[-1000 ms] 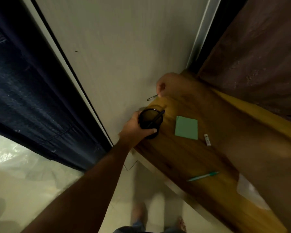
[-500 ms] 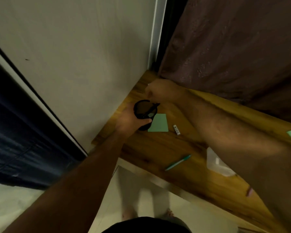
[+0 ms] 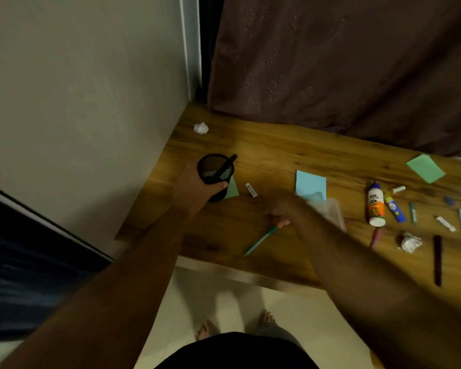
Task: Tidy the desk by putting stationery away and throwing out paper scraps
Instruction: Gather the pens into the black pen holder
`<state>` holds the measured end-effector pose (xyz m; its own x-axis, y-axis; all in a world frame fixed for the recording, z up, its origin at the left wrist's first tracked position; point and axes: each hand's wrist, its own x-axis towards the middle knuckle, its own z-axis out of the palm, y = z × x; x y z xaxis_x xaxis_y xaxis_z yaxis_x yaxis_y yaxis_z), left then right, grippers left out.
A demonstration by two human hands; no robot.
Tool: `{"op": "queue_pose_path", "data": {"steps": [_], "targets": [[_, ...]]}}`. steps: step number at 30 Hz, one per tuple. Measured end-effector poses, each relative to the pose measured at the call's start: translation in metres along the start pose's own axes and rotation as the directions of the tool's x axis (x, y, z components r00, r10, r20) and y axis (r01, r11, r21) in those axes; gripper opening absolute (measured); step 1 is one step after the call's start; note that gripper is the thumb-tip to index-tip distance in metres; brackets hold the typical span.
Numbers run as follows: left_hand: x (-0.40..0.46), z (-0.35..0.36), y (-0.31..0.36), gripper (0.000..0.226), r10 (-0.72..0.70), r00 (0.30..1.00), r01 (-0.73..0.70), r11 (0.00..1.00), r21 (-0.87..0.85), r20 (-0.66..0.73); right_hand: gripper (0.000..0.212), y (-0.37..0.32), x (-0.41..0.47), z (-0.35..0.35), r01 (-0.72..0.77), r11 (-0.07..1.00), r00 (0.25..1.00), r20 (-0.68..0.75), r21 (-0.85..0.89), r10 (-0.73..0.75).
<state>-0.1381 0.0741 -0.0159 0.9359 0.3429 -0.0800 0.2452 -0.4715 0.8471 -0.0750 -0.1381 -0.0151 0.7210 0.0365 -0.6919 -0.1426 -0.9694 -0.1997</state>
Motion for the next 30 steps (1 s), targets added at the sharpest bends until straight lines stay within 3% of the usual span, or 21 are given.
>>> {"op": "queue_pose_path", "data": {"steps": [4,8,13,17,20,23,26,28,30], "targets": [[-0.004,0.007,0.008,0.083,0.016,1.000,-0.016,0.999,-0.035,0.000,0.018,0.016,-0.002,0.026,0.000,1.000,0.977,-0.214,0.007,0.002],[-0.006,0.012,0.013,0.083,0.035,0.999,-0.034,0.998,-0.045,0.025,0.016,0.021,-0.007,0.031,-0.036,0.999,0.944,-0.327,0.030,0.044],[-0.007,0.017,0.016,0.085,0.039,0.998,-0.037,0.999,-0.038,0.054,0.025,0.031,-0.009,0.049,-0.063,0.988,0.960,-0.263,0.141,0.099],[-0.009,0.022,0.020,0.085,0.061,0.995,-0.060,0.998,-0.017,0.079,0.021,0.034,-0.005,0.057,-0.057,0.947,0.979,-0.168,0.317,0.116],[-0.010,0.024,0.023,0.084,0.073,0.993,-0.072,0.997,-0.020,0.088,0.011,0.028,-0.011,0.047,-0.027,0.873,0.975,-0.179,0.486,0.130],[-0.009,0.025,0.024,0.082,0.073,0.993,-0.071,0.997,-0.024,0.096,0.029,0.020,-0.024,0.017,0.135,0.765,0.939,-0.328,0.630,0.105],[-0.009,0.028,0.027,0.083,0.072,0.992,-0.071,0.997,-0.016,0.108,0.023,0.016,-0.051,-0.033,0.370,0.602,0.864,-0.501,0.708,0.058],[-0.010,0.032,0.033,0.081,0.077,0.989,-0.076,0.997,-0.011,0.127,0.024,0.015,-0.065,-0.066,0.529,0.487,0.777,-0.627,0.694,0.049],[-0.011,0.038,0.042,0.080,0.107,0.980,-0.109,0.994,0.005,0.166,0.025,0.017,-0.069,-0.085,0.647,0.492,0.663,-0.749,0.583,0.016]]}}
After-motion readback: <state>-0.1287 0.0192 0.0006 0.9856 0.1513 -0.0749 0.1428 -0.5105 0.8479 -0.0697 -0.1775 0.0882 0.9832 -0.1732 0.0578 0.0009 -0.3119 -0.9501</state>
